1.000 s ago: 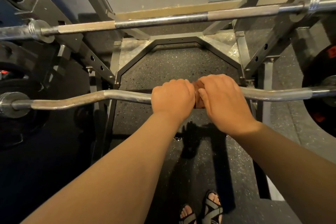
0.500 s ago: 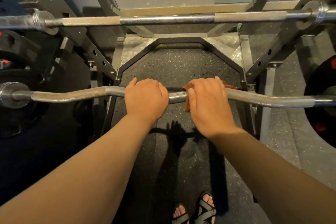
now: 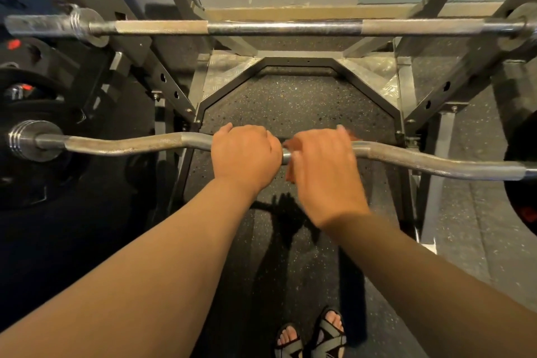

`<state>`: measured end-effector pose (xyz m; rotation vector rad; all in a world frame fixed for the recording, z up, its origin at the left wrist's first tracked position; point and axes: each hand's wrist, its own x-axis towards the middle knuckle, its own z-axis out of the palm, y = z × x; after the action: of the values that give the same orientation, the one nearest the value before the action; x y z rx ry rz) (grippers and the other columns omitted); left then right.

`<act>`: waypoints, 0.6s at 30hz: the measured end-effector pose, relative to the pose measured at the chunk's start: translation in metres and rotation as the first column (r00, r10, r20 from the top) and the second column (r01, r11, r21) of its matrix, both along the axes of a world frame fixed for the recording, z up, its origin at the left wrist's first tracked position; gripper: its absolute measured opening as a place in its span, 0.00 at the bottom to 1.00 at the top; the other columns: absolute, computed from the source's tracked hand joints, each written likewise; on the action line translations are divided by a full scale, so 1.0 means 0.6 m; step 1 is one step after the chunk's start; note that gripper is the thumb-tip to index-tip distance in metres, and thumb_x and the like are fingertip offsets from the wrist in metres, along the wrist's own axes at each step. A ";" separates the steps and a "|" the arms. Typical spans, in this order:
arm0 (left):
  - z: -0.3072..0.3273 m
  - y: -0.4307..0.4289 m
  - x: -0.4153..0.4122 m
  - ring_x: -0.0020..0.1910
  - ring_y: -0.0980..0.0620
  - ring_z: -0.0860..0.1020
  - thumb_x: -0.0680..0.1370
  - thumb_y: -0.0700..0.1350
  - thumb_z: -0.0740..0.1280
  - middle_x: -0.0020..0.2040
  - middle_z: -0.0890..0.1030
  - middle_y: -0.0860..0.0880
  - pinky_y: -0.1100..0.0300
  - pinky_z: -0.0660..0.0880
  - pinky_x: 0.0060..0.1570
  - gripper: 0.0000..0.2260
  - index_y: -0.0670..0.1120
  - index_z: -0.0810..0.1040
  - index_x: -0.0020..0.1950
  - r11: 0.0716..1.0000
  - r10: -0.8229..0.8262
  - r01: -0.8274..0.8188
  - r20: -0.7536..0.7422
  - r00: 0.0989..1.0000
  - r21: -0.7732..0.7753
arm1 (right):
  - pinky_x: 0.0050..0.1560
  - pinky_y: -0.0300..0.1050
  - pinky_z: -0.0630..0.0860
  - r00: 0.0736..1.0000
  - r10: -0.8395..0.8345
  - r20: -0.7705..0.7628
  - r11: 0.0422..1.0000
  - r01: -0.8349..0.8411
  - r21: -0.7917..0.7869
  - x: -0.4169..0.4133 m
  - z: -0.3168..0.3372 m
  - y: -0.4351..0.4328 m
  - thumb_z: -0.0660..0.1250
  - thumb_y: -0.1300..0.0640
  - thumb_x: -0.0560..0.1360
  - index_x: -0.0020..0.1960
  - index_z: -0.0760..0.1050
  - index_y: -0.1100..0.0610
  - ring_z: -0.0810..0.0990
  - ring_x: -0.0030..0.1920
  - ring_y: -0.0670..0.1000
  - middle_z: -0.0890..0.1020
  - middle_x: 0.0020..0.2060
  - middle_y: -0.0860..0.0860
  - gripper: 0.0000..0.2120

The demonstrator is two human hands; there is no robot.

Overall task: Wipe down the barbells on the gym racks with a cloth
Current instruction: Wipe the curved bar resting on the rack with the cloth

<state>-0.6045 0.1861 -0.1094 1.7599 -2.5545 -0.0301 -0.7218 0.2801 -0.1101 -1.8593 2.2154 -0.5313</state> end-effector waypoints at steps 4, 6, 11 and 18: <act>-0.005 -0.003 0.004 0.35 0.50 0.72 0.83 0.50 0.54 0.34 0.76 0.52 0.51 0.70 0.55 0.19 0.48 0.80 0.40 1.000 0.003 -0.003 -0.010 1.000 -0.026 | 0.77 0.51 0.56 0.970 0.237 -0.049 0.972 -0.237 0.000 -0.036 -0.001 -0.002 0.56 0.48 0.85 0.67 0.71 0.52 0.71 0.63 0.52 0.75 0.58 0.48 0.15; -0.005 -0.003 0.003 0.34 0.50 0.70 0.83 0.50 0.54 0.32 0.72 0.53 0.51 0.70 0.56 0.18 0.49 0.78 0.40 1.000 -0.004 0.004 -0.014 1.000 -0.024 | 0.70 0.51 0.64 0.987 0.152 -0.055 0.988 -0.154 -0.028 -0.067 -0.006 0.002 0.55 0.46 0.85 0.65 0.74 0.52 0.73 0.62 0.53 0.76 0.57 0.48 0.16; -0.007 0.000 0.002 0.34 0.50 0.73 0.83 0.50 0.53 0.31 0.71 0.54 0.51 0.70 0.64 0.19 0.49 0.78 0.39 0.999 -0.011 0.010 -0.027 1.000 -0.037 | 0.80 0.57 0.55 0.985 0.160 0.060 0.987 -0.158 -0.043 -0.024 -0.008 0.005 0.55 0.50 0.85 0.69 0.73 0.56 0.64 0.76 0.56 0.76 0.64 0.51 0.18; -0.007 -0.002 0.008 0.42 0.48 0.79 0.84 0.51 0.52 0.42 0.83 0.50 0.51 0.67 0.69 0.20 0.48 0.83 0.46 1.000 -0.014 0.013 -0.038 0.999 -0.023 | 0.77 0.51 0.62 0.975 0.149 0.162 0.989 -0.147 -0.027 -0.059 0.003 -0.005 0.54 0.54 0.86 0.72 0.73 0.58 0.66 0.76 0.52 0.72 0.74 0.53 0.19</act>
<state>-0.5998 0.1846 -0.1136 1.7170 -2.5303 -0.0338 -0.7572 0.2772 -0.1083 -1.8953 1.9561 -0.6484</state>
